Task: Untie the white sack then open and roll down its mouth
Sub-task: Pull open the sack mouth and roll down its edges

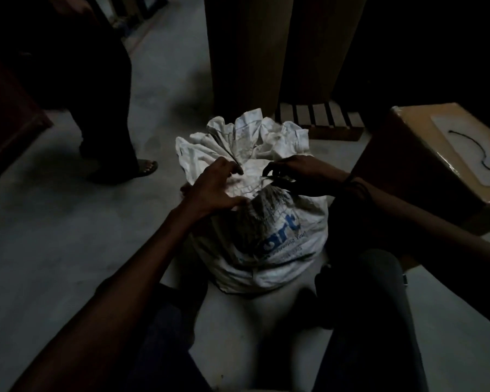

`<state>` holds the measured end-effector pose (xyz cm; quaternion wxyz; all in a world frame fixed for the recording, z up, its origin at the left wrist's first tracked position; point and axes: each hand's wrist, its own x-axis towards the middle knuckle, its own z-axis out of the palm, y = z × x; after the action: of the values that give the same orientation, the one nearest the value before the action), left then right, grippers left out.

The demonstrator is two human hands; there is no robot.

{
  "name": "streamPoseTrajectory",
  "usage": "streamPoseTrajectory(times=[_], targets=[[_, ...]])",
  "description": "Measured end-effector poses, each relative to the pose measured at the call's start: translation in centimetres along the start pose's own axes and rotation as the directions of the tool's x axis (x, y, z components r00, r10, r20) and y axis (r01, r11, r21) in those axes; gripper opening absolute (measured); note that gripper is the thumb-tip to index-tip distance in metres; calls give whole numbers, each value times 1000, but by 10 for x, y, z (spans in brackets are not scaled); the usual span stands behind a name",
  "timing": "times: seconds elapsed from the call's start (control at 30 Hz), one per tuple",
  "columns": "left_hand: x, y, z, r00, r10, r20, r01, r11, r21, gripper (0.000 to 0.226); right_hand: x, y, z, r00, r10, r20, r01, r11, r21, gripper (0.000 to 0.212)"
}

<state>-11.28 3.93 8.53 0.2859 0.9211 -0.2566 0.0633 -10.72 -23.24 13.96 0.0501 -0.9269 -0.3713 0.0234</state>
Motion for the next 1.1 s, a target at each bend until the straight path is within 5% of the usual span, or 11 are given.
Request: streamPoseTrajectory(times=[0.1,0.27,0.37,0.47,0.57,0.63,0.77,0.83,0.93,1.0,1.1], targets=[[16,-13,22,996,-57,74,43,985,170,86,4,5,2,996,66,54,-76,976,205,36],[39,-24,39,999,53,10,-54,986,157,39,16,24,5,992,72,100,-107,907,406,51],[43,-30,41,989,141,-38,-131,972,195,38,40,33,18,998,52,-38,-41,966,257,69],[42,-33,43,972,205,-112,-167,946,279,44,60,38,36,998,40,48,-43,997,56,90],[34,-41,43,985,171,-11,-170,982,83,38,69,49,66,996,-35,-88,27,995,-91,61],[31,-47,42,987,35,156,-10,987,-161,43,70,50,87,970,-114,-213,86,987,-135,33],[38,-54,32,983,-51,178,98,959,-267,47,64,32,107,894,-97,-438,31,987,-155,41],[46,-57,27,994,17,112,4,982,-189,60,56,24,109,807,-142,-573,69,987,-148,58],[57,-65,27,962,59,265,-103,982,157,89,48,24,113,811,-160,-563,37,974,-222,36],[59,-68,33,923,30,384,-139,955,261,87,45,27,114,845,-111,-524,13,982,-187,23],[58,-73,47,943,98,319,-197,935,296,64,45,28,111,873,62,-485,-128,986,-105,31]])
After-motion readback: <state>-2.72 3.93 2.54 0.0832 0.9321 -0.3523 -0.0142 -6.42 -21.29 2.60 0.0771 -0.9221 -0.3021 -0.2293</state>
